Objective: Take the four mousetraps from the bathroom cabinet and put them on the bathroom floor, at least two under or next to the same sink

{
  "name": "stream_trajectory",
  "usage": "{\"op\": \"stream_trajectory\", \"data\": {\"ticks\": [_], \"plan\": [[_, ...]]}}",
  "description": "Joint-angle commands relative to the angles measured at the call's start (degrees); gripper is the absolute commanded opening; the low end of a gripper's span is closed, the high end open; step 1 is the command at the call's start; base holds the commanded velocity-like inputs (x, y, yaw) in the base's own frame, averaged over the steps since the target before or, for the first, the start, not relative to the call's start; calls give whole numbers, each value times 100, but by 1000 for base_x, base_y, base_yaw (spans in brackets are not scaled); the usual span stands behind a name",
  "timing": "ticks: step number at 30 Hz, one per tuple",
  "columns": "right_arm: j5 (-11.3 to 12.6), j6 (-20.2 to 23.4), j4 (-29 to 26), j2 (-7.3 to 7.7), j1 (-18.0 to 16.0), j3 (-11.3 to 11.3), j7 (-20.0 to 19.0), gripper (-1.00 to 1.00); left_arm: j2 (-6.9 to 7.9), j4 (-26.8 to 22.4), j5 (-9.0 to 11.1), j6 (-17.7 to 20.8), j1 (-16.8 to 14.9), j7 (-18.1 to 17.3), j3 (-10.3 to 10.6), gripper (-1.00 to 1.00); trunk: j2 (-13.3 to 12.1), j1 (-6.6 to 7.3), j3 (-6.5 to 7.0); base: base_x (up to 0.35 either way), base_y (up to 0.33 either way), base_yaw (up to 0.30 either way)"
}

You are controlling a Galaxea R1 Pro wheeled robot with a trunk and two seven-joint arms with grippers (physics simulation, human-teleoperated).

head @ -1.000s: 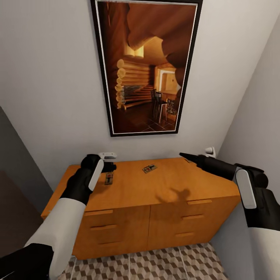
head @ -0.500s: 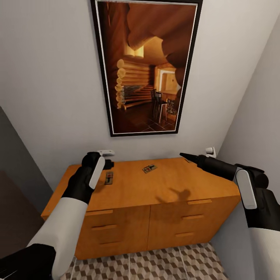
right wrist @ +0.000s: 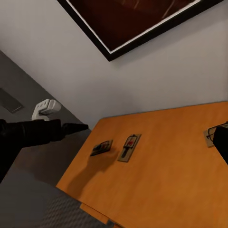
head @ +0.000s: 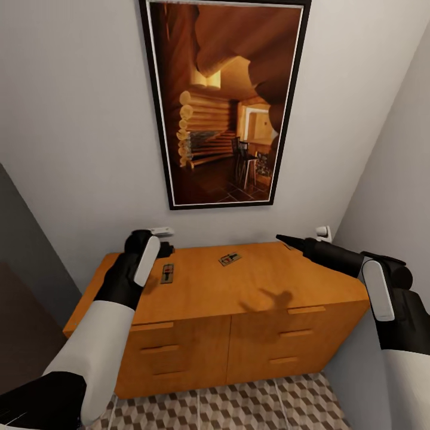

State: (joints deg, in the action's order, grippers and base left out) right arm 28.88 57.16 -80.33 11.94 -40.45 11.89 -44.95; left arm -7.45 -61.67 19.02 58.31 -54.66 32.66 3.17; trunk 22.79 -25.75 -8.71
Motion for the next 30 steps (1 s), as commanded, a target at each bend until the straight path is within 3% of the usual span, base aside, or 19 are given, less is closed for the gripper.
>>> {"op": "stream_trajectory", "data": {"ticks": [1,6,16,25,30], "plan": [[-17,23,0,0,-7,6,-31,100,8,-16,213,10,-7,74,10,100,13,-4,-13,0,0,0],[-17,23,0,1,-6,6,-31,100,21,-32,439,7,-9,92,18,100,13,-4,-13,0,0,0],[-24,23,0,1,-6,6,-31,100,38,50,531,-6,-5,99,25,100,13,-4,-13,0,0,0],[-31,24,0,1,-6,6,-31,100,27,698,540,-23,-2,142,33,100,13,-4,-13,0,0,0],[-31,23,-4,1,-6,6,-29,100,13,1029,552,-28,-3,403,34,100,13,-4,-13,0,0,0]]}}
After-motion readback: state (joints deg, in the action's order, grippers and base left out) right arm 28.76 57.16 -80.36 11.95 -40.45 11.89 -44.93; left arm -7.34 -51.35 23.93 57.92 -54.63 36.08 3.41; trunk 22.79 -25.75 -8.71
